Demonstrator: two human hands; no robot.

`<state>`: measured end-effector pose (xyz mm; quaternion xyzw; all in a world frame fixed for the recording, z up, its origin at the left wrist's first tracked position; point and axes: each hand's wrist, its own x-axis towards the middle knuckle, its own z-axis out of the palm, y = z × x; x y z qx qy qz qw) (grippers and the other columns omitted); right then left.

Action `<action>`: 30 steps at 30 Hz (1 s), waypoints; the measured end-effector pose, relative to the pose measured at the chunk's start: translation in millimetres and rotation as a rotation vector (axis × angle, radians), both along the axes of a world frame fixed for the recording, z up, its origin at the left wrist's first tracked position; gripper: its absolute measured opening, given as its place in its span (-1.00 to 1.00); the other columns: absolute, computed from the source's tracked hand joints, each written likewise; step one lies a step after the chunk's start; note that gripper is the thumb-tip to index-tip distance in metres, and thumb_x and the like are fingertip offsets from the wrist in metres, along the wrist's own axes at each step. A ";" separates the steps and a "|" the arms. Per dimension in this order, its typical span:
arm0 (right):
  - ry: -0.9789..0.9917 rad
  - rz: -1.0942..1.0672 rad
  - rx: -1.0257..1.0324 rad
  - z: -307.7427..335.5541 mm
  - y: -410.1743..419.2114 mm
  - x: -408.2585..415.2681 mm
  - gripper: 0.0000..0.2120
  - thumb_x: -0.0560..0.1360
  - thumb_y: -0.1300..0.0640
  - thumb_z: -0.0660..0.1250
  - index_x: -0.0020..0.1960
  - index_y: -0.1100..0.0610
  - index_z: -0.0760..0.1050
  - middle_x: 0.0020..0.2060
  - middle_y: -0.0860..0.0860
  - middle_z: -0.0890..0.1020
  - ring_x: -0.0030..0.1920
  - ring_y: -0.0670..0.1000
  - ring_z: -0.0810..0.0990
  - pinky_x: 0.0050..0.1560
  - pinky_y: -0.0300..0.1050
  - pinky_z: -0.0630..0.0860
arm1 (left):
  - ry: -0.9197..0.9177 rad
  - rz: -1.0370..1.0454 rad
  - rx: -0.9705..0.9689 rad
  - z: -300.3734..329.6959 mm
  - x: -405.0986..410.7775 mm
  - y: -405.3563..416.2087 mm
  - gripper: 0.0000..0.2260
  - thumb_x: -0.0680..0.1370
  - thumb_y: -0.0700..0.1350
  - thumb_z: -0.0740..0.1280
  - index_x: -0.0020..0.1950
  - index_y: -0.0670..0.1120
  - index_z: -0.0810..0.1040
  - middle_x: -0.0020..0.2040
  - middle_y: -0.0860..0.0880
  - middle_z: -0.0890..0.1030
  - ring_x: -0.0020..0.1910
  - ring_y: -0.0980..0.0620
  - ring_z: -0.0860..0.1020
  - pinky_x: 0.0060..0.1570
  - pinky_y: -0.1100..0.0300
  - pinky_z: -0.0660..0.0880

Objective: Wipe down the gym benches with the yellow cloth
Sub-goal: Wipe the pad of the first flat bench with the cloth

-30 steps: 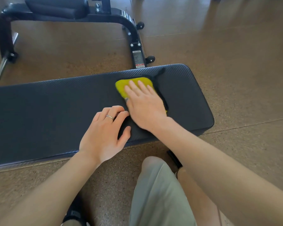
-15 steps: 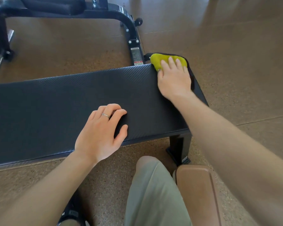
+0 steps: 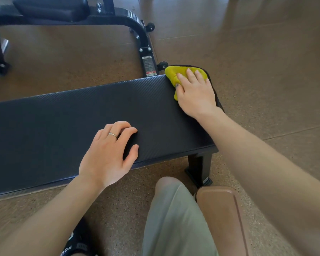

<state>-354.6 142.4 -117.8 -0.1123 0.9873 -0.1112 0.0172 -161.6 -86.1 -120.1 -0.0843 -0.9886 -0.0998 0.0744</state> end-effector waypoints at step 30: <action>-0.090 -0.262 -0.187 15.8 49.5 39.2 -0.50 0.72 -0.12 -0.07 0.63 -0.07 0.09 0.56 -0.02 0.26 0.35 0.17 0.48 0.26 0.13 0.42 | -0.034 0.012 -0.018 3.5 1.0 3.2 -0.61 0.61 0.08 0.13 0.32 -0.08 0.51 0.29 -0.02 0.47 0.24 -0.11 0.46 0.23 -0.06 0.41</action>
